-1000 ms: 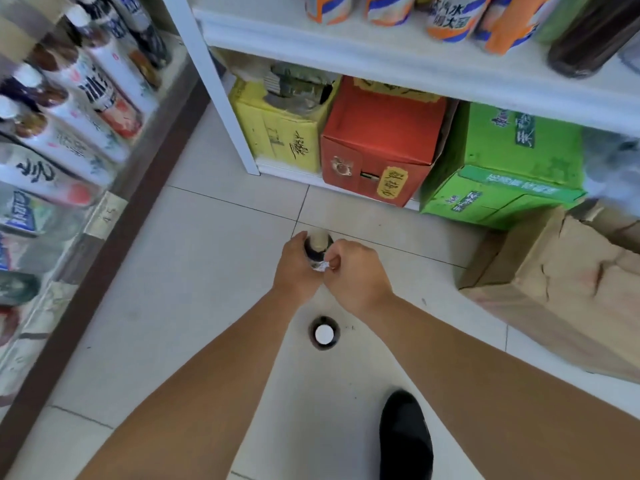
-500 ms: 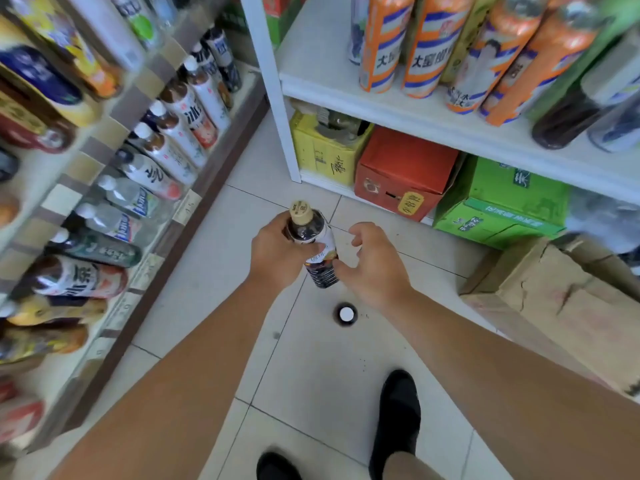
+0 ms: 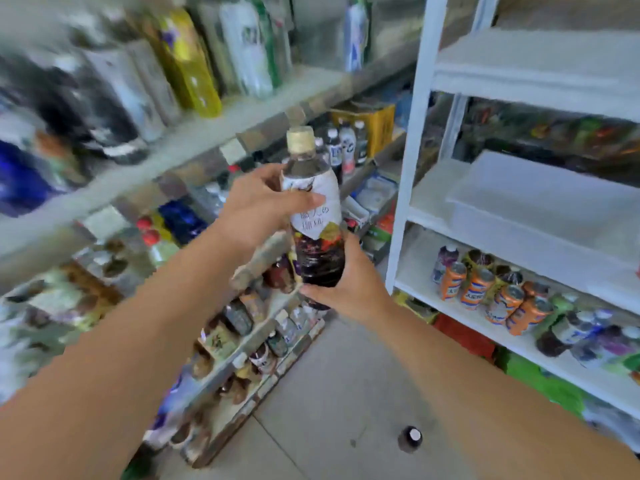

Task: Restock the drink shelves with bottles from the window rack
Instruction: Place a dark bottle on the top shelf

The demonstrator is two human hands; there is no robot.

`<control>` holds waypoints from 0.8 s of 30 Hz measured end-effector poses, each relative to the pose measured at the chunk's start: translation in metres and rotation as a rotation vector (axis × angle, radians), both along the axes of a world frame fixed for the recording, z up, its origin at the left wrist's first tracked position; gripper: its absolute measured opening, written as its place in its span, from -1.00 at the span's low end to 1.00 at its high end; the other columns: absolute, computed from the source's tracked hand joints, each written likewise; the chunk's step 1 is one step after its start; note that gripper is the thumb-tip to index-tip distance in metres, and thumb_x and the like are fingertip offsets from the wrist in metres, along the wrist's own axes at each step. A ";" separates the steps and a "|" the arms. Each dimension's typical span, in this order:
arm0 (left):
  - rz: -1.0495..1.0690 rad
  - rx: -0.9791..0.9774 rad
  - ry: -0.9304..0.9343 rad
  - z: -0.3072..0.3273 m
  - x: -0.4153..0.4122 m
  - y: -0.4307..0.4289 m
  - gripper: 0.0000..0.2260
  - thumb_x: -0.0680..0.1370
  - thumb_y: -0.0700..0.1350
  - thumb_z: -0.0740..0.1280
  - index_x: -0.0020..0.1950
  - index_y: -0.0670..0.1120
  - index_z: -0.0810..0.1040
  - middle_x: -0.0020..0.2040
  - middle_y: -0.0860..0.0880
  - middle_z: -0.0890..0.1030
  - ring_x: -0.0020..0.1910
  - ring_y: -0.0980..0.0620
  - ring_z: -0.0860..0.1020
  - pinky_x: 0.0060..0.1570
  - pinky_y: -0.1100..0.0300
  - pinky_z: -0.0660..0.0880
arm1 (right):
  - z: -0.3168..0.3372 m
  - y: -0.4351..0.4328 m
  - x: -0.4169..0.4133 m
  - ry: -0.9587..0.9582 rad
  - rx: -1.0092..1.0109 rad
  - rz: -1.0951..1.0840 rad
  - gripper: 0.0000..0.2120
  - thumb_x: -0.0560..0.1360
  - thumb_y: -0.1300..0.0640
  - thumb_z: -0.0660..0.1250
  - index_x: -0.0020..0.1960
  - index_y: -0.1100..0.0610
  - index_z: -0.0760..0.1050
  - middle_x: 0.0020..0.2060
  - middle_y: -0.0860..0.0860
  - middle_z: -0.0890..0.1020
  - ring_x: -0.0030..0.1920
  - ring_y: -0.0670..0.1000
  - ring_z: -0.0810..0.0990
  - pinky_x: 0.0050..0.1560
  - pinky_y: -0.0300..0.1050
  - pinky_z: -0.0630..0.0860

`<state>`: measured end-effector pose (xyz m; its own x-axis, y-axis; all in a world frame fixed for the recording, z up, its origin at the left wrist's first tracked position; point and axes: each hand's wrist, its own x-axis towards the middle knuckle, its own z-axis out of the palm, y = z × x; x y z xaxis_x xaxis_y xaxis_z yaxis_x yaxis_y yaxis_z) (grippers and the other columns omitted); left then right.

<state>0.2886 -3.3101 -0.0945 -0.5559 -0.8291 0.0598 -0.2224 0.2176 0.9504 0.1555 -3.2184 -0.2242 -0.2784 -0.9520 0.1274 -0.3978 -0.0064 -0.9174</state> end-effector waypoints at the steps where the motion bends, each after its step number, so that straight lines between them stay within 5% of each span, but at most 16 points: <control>1: 0.038 -0.047 0.013 0.031 0.017 0.000 -0.80 0.40 -0.24 0.55 -0.02 -0.15 0.64 -0.31 0.11 0.68 -0.35 0.17 0.65 -0.35 0.33 0.51 | 0.030 -0.009 0.018 0.005 -0.050 -0.003 -0.28 0.31 -0.07 0.62 0.30 -0.20 0.25 0.12 -0.32 0.51 0.16 -0.30 0.52 0.21 -0.26 0.49; 4: 0.116 -0.150 0.073 0.101 0.062 0.001 -0.84 0.41 -0.22 0.54 -0.04 -0.10 0.66 -0.18 0.02 0.73 -0.21 0.09 0.70 -0.17 0.18 0.61 | 0.106 -0.031 0.070 0.033 -0.183 0.025 -0.32 0.30 -0.12 0.60 0.30 -0.14 0.33 0.14 -0.23 0.57 0.18 -0.14 0.57 0.18 -0.11 0.53; 8: 0.235 -0.235 0.202 0.162 0.113 0.013 -0.82 0.51 -0.13 0.47 0.11 -0.04 0.61 -0.13 0.07 0.70 -0.30 0.22 0.65 -0.34 0.35 0.51 | 0.177 -0.043 0.119 0.016 -0.318 0.056 -0.39 0.26 -0.08 0.63 0.17 -0.29 0.37 0.02 -0.25 0.62 0.02 -0.33 0.58 -0.07 -0.42 0.48; 13: 0.358 -0.334 0.284 0.193 0.160 0.016 -0.72 0.51 -0.02 0.48 0.19 0.00 0.60 0.01 0.01 0.73 -0.02 0.01 0.71 0.04 -0.08 0.64 | 0.232 -0.048 0.156 -0.028 -0.428 0.164 -0.41 0.24 0.04 0.63 0.10 -0.35 0.42 -0.02 -0.26 0.66 -0.02 -0.26 0.64 -0.06 -0.29 0.55; 19: 0.398 -0.459 0.168 0.221 0.196 0.005 -0.42 0.43 0.11 0.52 0.39 0.18 0.39 0.09 0.12 0.69 0.04 0.11 0.68 0.07 0.03 0.63 | 0.265 -0.077 0.185 -0.127 -0.465 0.298 -0.41 0.21 0.06 0.66 0.10 -0.29 0.47 -0.04 -0.23 0.69 -0.05 -0.19 0.67 0.00 -0.12 0.61; 24: 0.481 -0.593 0.164 0.262 0.196 -0.023 -0.53 0.47 0.03 0.50 0.30 0.30 0.42 0.05 0.12 0.70 -0.04 0.17 0.69 -0.10 0.26 0.63 | 0.297 -0.123 0.201 -0.219 -0.545 0.408 -0.39 0.23 0.11 0.67 0.16 -0.18 0.48 -0.04 -0.22 0.69 -0.03 -0.21 0.67 -0.11 -0.29 0.57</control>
